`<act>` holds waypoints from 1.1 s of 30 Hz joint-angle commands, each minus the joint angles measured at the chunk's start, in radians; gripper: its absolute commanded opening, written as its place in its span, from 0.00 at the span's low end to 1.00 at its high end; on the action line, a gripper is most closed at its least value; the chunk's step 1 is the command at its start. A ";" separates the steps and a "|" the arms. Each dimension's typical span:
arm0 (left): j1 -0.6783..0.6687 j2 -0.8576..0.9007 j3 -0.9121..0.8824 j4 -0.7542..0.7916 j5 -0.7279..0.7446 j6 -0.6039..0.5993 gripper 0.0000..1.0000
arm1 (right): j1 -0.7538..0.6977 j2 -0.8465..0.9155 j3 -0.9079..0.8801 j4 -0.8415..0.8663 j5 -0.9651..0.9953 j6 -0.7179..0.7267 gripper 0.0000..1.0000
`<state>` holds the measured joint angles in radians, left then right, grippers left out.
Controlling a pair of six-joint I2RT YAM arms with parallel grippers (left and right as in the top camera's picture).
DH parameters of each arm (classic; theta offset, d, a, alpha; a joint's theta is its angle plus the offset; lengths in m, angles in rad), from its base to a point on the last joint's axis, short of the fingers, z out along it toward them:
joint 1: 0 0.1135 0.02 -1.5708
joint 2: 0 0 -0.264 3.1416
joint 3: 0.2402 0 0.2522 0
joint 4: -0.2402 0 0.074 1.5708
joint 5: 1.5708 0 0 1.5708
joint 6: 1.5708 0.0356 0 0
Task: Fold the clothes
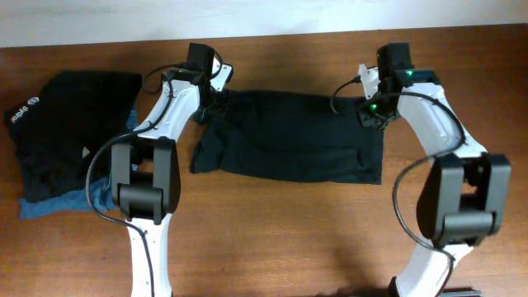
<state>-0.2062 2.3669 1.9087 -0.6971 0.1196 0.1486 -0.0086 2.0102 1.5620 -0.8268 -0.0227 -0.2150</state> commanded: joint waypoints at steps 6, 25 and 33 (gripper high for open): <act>0.000 0.010 0.001 0.016 0.000 -0.002 0.24 | -0.050 0.130 -0.010 0.047 0.012 0.116 0.21; 0.000 -0.017 0.133 0.073 -0.177 -0.006 0.07 | -0.123 0.158 -0.011 0.095 0.021 0.149 0.21; 0.026 -0.028 0.135 -0.079 -0.240 -0.045 0.09 | -0.124 0.215 -0.011 0.068 0.035 0.149 0.22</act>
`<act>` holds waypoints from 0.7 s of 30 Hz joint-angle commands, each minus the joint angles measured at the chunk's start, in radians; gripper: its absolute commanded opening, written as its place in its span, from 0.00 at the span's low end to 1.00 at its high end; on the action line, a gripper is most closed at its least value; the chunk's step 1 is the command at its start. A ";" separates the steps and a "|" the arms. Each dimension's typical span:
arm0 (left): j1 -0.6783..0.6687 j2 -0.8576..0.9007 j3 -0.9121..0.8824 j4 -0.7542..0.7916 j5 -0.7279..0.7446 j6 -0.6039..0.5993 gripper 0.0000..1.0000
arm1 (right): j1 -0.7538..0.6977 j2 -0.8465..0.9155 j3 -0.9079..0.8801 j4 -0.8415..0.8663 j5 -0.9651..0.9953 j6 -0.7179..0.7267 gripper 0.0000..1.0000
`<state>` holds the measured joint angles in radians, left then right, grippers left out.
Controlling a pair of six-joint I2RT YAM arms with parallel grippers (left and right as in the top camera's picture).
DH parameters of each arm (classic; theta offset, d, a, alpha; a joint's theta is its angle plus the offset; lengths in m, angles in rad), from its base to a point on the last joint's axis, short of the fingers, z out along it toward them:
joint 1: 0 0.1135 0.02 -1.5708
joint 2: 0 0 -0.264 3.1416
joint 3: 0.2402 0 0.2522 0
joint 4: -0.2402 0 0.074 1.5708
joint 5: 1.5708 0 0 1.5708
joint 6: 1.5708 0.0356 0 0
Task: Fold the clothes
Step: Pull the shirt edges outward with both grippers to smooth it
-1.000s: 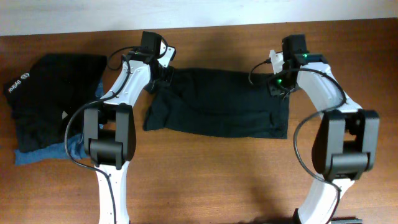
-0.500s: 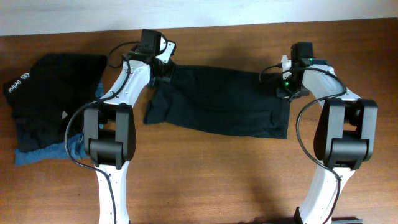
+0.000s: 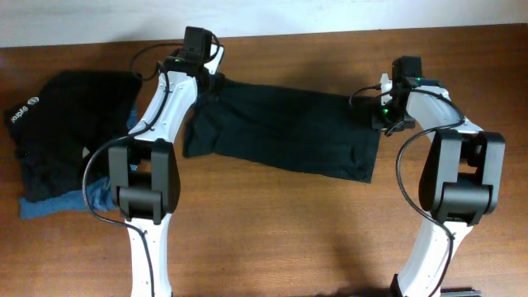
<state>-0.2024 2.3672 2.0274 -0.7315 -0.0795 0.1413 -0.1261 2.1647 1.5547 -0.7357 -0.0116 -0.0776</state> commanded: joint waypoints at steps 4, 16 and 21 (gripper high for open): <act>0.024 -0.028 0.017 -0.082 -0.041 -0.036 0.54 | -0.006 0.077 -0.005 -0.039 0.023 0.012 0.22; 0.021 -0.200 0.021 -0.166 -0.028 -0.037 0.84 | -0.006 0.019 0.155 -0.260 0.021 0.011 0.52; 0.021 -0.273 0.021 -0.310 0.064 -0.037 0.84 | -0.004 -0.035 0.291 -0.497 -0.059 -0.021 0.52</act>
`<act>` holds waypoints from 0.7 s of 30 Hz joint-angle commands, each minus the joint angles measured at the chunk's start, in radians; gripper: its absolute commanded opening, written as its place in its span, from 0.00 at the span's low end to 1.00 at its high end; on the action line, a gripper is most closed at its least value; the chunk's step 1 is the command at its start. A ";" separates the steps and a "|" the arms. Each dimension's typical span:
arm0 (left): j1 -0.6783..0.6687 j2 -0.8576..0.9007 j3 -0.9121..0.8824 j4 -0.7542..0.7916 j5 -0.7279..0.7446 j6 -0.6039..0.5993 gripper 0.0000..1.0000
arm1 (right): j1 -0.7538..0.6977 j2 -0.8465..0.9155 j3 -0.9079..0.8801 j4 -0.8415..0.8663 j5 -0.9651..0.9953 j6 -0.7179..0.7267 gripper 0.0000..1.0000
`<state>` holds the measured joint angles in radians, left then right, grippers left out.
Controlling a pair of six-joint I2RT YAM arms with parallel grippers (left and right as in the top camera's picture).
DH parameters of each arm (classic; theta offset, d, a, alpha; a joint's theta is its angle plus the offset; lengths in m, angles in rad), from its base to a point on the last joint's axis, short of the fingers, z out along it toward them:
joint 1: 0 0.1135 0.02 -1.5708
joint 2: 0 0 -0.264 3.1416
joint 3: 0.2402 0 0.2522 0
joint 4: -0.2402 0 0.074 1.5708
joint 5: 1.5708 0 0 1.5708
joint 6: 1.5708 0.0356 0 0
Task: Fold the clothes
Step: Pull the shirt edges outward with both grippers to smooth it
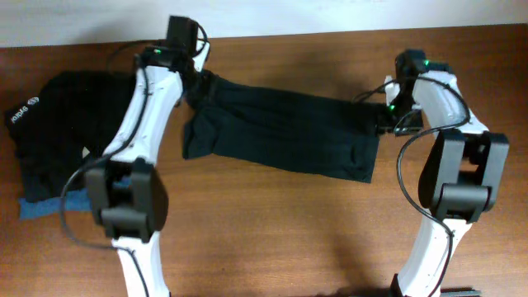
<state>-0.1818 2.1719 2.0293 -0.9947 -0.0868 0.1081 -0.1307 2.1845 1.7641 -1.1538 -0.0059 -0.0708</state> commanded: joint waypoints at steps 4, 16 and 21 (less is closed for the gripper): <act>0.001 -0.070 0.015 -0.175 0.125 -0.003 0.84 | 0.000 -0.073 0.095 -0.205 -0.162 -0.079 0.53; 0.001 0.038 0.010 -0.273 0.178 -0.003 0.84 | 0.062 -0.071 -0.066 -0.212 -0.200 -0.098 0.53; 0.001 0.072 0.007 -0.270 0.178 -0.003 0.83 | 0.111 -0.068 -0.117 -0.130 -0.190 -0.097 0.52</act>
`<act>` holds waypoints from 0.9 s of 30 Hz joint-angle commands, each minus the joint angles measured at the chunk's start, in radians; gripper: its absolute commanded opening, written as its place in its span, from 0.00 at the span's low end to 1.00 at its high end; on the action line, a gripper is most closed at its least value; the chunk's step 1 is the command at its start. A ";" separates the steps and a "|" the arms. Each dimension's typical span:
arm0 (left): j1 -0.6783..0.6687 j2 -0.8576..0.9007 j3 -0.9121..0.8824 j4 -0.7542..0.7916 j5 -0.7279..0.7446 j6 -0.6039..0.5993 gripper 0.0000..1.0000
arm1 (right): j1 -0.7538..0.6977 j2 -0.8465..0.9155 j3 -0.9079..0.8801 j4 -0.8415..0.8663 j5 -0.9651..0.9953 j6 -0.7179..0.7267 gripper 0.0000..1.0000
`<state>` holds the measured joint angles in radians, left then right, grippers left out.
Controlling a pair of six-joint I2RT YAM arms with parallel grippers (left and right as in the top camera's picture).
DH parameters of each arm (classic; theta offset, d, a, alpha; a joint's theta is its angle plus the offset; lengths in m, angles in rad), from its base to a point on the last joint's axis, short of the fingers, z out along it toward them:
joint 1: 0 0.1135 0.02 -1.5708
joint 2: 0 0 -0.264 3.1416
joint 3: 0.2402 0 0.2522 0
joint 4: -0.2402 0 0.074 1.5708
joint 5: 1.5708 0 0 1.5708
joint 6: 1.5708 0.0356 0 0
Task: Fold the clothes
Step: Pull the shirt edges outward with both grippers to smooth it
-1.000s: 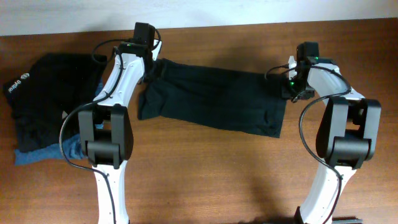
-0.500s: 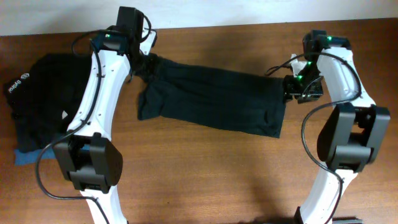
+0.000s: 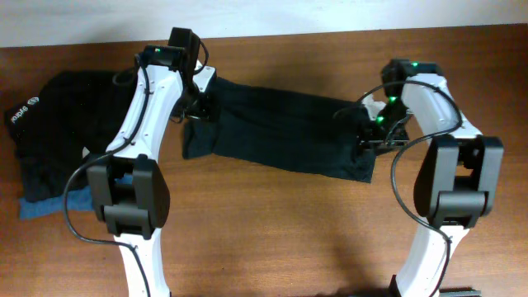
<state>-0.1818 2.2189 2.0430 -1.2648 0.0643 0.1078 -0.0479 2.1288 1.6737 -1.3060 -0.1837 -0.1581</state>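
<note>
A dark, near-black garment (image 3: pixel 280 132) lies spread across the middle of the table, slanting down to the right. At its upper left corner my left gripper (image 3: pixel 201 106) appears shut on the cloth, which bunches beneath it. Over the garment's right edge my right gripper (image 3: pixel 370 129) also appears shut on the cloth, and the fabric ripples there. From overhead the arms hide the fingers themselves.
A pile of other clothes sits at the far left: a black piece with white lettering (image 3: pixel 66 124) on top and a blue piece (image 3: pixel 54 205) showing below it. The brown wooden table (image 3: pixel 280 239) runs toward the front edge. A pale wall borders the back.
My left gripper has come down and slightly right from the back edge, and the garment's left corner came with it. My right gripper has shifted inward to the left, and the right edge has bunched.
The garment first lay flat with both grippers at its upper corners. It was then drawn out longer and slanted, its left corner pulled toward the back. Later the left corner was stretched further back and left. Now both grippers have come inward and the cloth has slackened.
</note>
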 commanded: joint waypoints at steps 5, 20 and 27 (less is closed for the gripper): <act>-0.005 0.067 -0.010 -0.003 0.031 -0.003 0.84 | 0.058 -0.012 -0.094 0.104 0.041 -0.009 0.48; -0.007 0.076 -0.010 0.014 0.072 -0.003 0.84 | 0.059 -0.012 -0.158 0.179 0.069 -0.009 0.28; -0.007 0.076 -0.010 0.015 0.072 -0.003 0.84 | 0.059 -0.012 -0.158 0.198 0.090 -0.009 0.06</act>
<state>-0.1848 2.2826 2.0380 -1.2491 0.1204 0.1078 0.0101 2.1288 1.5215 -1.1160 -0.1204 -0.1616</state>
